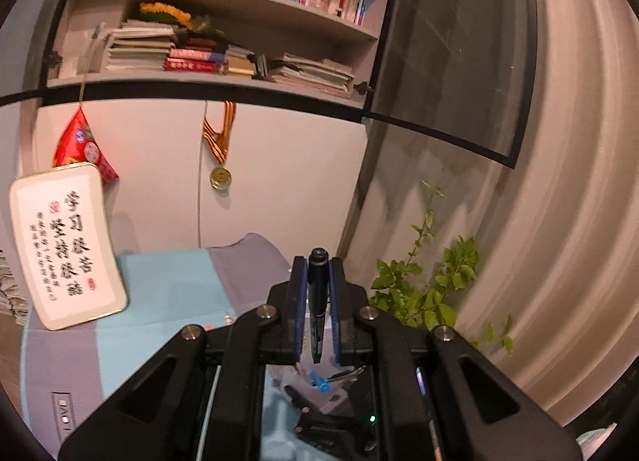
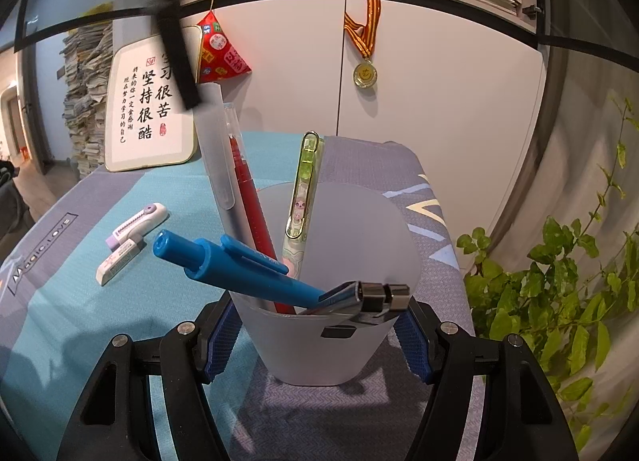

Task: Organize stationery
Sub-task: 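Lift the black fineliner over the cup and release it with the left tool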

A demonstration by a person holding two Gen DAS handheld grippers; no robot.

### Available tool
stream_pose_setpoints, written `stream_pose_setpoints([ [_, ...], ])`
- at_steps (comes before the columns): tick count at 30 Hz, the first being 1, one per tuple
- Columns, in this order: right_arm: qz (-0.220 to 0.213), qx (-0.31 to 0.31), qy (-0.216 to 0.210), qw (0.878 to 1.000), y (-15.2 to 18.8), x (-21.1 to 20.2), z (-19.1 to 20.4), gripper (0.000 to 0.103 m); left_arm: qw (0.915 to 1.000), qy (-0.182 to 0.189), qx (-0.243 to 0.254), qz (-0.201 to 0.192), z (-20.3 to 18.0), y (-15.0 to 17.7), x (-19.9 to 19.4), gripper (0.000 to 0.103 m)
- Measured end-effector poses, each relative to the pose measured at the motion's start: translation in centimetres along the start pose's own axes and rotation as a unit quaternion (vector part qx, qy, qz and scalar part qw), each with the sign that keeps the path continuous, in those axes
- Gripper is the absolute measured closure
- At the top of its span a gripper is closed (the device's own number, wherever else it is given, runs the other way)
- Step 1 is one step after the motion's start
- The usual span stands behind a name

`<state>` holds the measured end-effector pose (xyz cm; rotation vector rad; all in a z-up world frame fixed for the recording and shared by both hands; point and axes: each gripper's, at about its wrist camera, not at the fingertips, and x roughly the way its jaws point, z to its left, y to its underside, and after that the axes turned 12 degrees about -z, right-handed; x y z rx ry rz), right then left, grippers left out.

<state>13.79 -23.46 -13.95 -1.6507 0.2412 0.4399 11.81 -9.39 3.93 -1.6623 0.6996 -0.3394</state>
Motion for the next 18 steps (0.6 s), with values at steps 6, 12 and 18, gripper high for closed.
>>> stream_pose_setpoints([
  [6,0.0,0.001,-0.001,1.0,0.0,0.0,0.0,0.033,0.9983,-0.003,-0.008,0.058,0.2,2.3,3.3,0.095],
  [12,0.0,0.002,-0.003,1.0,0.0,0.0,-0.1,0.033,0.9946,0.001,-0.01,0.103,0.4,4.5,5.2,0.094],
  [18,0.0,0.002,-0.002,1.0,0.0,0.0,-0.1,0.033,0.991,0.01,-0.006,0.133,0.3,5.5,6.0,0.094],
])
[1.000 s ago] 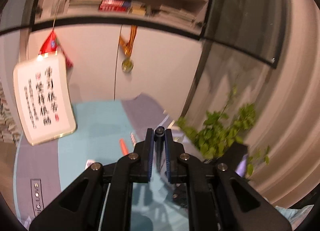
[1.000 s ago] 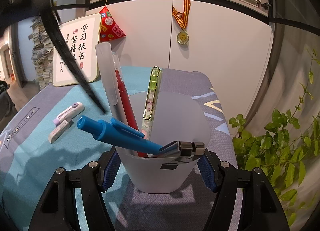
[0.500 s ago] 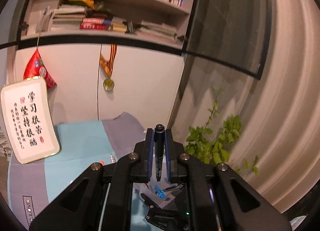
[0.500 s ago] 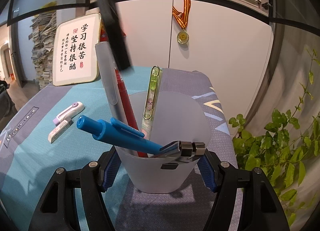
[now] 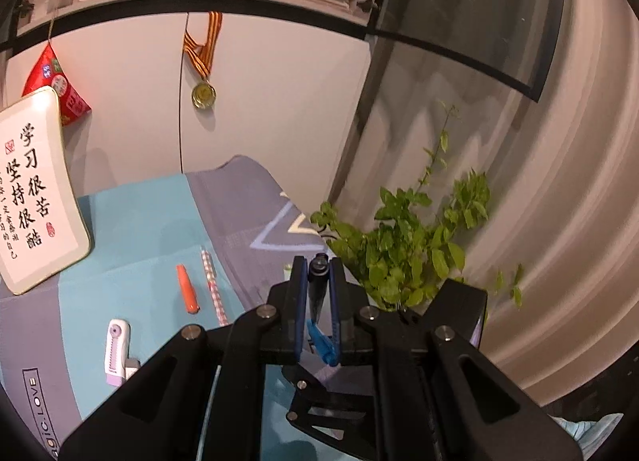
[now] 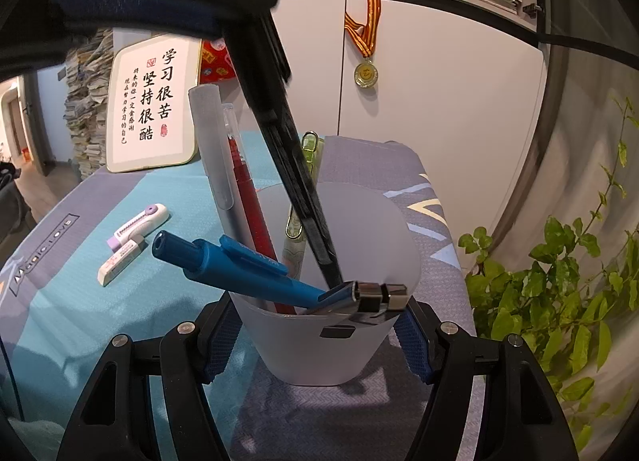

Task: Organize stationery
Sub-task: 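Lift the black fineliner over the cup and release it with the left tool, then grasp the pink checkered pen with the left tool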

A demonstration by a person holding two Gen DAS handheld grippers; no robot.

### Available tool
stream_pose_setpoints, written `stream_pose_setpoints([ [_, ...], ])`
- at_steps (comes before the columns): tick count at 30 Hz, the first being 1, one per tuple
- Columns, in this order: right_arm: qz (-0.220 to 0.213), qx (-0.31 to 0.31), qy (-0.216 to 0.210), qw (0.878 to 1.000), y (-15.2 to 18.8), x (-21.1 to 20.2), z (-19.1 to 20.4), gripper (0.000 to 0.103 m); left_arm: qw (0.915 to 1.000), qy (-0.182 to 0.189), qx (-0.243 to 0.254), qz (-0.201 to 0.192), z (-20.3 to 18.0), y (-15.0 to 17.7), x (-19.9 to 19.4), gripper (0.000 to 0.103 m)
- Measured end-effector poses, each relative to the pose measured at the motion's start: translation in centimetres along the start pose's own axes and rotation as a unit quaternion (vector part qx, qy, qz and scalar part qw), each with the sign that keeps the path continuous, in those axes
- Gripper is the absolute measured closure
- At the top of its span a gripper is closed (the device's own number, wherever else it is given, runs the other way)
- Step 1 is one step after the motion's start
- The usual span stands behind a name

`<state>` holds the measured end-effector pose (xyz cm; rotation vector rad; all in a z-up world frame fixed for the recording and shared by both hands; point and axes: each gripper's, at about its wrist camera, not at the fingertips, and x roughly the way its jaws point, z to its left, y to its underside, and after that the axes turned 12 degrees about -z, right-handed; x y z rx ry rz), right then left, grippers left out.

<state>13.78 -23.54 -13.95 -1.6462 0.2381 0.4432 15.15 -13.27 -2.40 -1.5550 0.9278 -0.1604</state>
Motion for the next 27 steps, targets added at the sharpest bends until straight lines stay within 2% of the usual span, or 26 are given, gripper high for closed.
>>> stream_pose_setpoints([
  [4,0.0,0.0,0.0,1.0,0.0,0.0,0.0,0.033,1.0,0.005,-0.002,0.0,-0.1,0.0,-0.4,0.093],
  [8,0.0,0.0,0.0,1.0,0.0,0.0,0.0,0.033,0.9997,0.0,-0.005,-0.025,0.3,-0.4,-1.9,0.071],
  [13,0.0,0.0,0.0,1.0,0.0,0.0,0.0,0.033,0.9977,-0.047,-0.013,-0.047,2.3,0.0,-3.3,0.07],
  [15,0.0,0.0,0.0,1.0,0.0,0.0,0.0,0.033,0.9967,-0.072,-0.02,-0.031,3.9,0.7,-2.9,0.072],
  [18,0.0,0.0,0.0,1.0,0.0,0.0,0.0,0.033,0.9944,-0.099,-0.033,0.018,6.0,2.6,-0.8,0.073],
  [23,0.0,-0.001,0.002,1.0,0.0,-0.1,0.0,0.032,0.9903,-0.097,-0.034,0.094,7.4,6.2,4.0,0.077],
  [27,0.002,-0.001,0.001,1.0,0.0,0.0,0.0,0.032,0.9889,-0.1,-0.017,0.109,7.2,7.2,6.7,0.077],
])
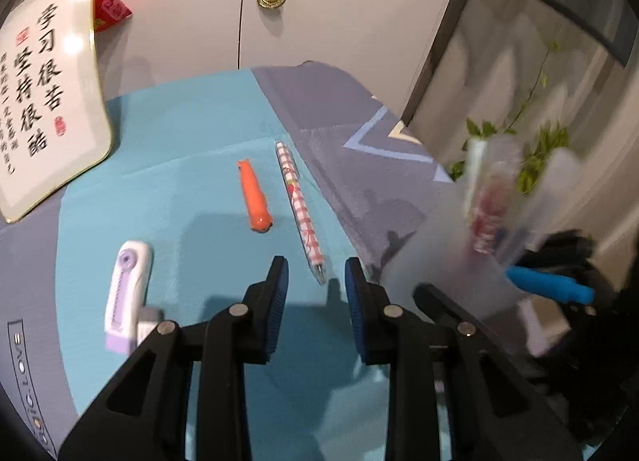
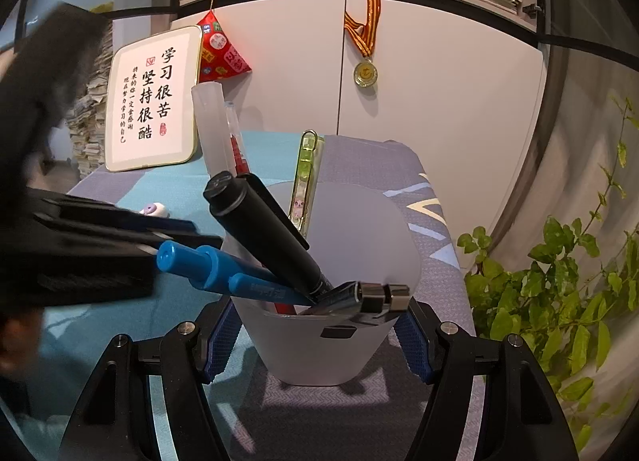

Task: Organize stationery
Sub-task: 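Grasp the pink checkered pen with the left tool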

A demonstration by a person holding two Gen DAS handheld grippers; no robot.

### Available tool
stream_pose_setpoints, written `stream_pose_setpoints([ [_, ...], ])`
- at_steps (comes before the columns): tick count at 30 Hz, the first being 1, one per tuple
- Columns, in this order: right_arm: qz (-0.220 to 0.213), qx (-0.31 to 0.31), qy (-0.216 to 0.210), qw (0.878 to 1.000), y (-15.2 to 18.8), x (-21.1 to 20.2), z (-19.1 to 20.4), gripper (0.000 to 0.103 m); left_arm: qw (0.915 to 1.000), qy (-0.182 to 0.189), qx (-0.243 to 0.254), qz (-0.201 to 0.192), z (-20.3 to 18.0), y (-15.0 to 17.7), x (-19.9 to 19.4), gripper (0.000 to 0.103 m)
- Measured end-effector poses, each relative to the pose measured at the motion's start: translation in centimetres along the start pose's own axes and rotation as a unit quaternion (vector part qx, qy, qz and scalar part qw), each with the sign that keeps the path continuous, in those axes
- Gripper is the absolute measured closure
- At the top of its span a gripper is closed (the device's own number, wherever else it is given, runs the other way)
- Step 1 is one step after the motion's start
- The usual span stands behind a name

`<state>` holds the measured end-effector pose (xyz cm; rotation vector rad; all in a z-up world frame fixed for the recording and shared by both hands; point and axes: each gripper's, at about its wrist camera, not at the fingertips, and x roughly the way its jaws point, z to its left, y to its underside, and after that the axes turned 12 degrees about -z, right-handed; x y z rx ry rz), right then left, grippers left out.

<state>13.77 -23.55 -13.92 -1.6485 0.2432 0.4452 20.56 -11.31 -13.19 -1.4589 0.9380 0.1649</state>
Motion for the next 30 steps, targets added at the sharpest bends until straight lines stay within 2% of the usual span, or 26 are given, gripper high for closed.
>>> stream_pose_setpoints([
  [7,0.001,0.0,0.0,1.0,0.0,0.1,0.0,0.033,0.9997,-0.014,-0.001,0.021,0.0,-0.2,3.1,0.084],
  [9,0.0,0.0,-0.001,1.0,0.0,0.0,0.0,0.033,0.9994,-0.017,-0.006,0.029,0.5,0.0,3.5,0.094],
  [12,0.0,0.001,-0.001,1.0,0.0,0.0,0.1,0.033,0.9993,-0.014,-0.009,0.034,0.9,0.2,3.2,0.094],
  [15,0.0,0.001,-0.001,1.0,0.0,0.1,0.1,0.033,0.9987,-0.004,-0.026,0.044,1.7,0.9,2.3,0.095],
  [20,-0.002,0.0,0.0,1.0,0.0,0.1,0.1,0.033,0.997,0.014,-0.04,0.065,3.1,3.7,-1.7,0.095],
  [24,-0.002,0.0,0.0,1.0,0.0,0.1,0.1,0.033,0.9964,0.017,-0.02,0.08,3.3,6.3,-4.8,0.095],
  [26,-0.002,0.0,0.0,1.0,0.0,0.1,0.1,0.033,0.9966,0.014,-0.008,0.08,3.0,6.9,-5.6,0.09],
  [27,-0.002,0.0,0.0,1.0,0.0,0.1,0.1,0.033,0.9971,0.01,-0.005,0.075,2.9,6.8,-5.8,0.08],
  [29,-0.003,-0.001,0.002,1.0,0.0,0.0,0.1,0.032,0.9985,-0.002,-0.001,0.055,2.8,6.3,-6.0,0.069],
  [30,-0.003,-0.002,0.003,1.0,0.0,0.0,0.1,0.032,0.9988,-0.007,-0.005,0.048,2.8,5.9,-5.9,0.069],
])
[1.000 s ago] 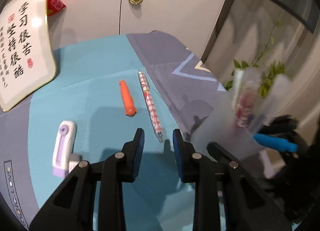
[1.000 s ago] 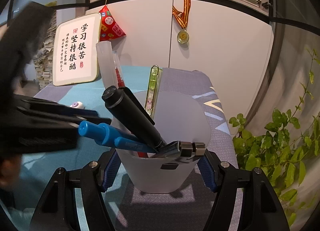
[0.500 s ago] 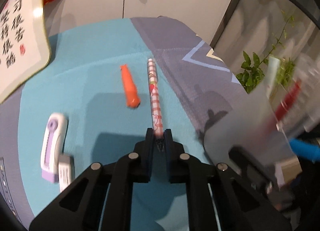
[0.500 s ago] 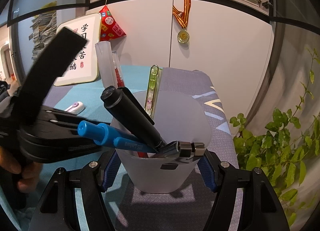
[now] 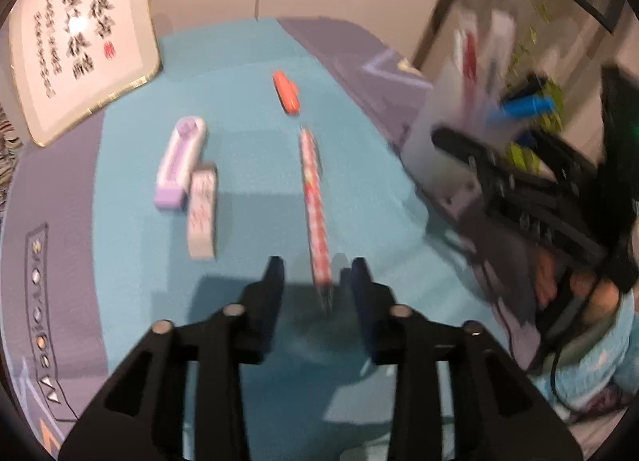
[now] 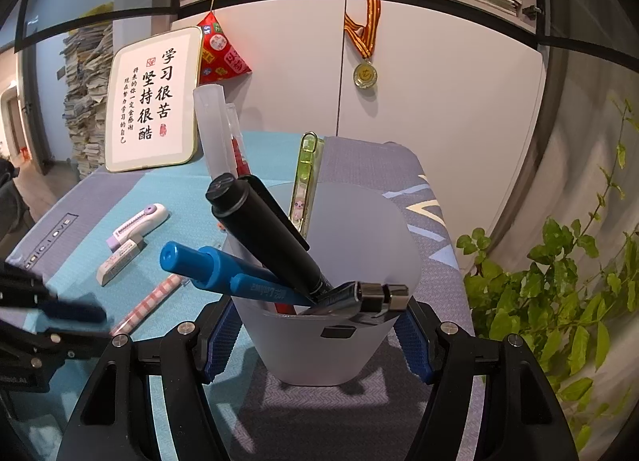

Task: Organize stationery
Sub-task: 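Grasp the pink checkered pen with the left tool, then lift the pink checkered pen over the cup and release it with the left tool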

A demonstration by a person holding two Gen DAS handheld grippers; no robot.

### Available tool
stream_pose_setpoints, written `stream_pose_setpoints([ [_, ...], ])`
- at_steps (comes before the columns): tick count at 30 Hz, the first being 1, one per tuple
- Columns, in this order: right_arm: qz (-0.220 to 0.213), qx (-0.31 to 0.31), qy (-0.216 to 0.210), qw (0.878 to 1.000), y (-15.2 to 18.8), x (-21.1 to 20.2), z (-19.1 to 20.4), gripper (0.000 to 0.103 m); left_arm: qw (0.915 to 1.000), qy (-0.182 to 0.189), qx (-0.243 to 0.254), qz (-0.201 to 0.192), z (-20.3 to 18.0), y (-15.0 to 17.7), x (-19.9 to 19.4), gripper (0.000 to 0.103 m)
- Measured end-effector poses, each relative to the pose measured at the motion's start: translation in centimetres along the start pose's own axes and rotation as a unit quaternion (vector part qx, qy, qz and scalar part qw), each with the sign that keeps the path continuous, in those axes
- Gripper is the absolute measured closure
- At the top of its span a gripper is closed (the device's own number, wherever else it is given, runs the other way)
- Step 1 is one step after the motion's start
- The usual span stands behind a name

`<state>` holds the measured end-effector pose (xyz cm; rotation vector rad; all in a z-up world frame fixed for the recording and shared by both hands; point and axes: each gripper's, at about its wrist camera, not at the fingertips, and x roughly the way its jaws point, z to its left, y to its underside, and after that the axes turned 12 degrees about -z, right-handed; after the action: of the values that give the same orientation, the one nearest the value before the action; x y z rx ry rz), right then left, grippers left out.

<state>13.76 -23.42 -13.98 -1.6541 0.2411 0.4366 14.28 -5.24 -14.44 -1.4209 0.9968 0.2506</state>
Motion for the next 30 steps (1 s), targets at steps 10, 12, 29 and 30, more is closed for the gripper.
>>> stream_pose_setpoints([
  [10,0.002,0.002,-0.001,1.0,0.0,0.0,0.1,0.033,0.999,-0.04,0.018,-0.011,-1.2,-3.9,5.6,0.071],
  [12,0.002,0.003,-0.003,1.0,0.0,0.1,0.0,0.033,0.9986,-0.046,0.027,-0.004,-1.4,-3.9,6.5,0.071],
  [29,0.003,0.003,-0.004,1.0,0.0,0.1,-0.1,0.032,0.9945,-0.029,0.017,-0.1,-1.0,-6.2,-0.5,0.092],
  [30,0.003,0.002,-0.003,1.0,0.0,0.1,-0.1,0.032,0.9935,-0.027,0.015,-0.11,-0.9,-6.3,-1.4,0.092],
])
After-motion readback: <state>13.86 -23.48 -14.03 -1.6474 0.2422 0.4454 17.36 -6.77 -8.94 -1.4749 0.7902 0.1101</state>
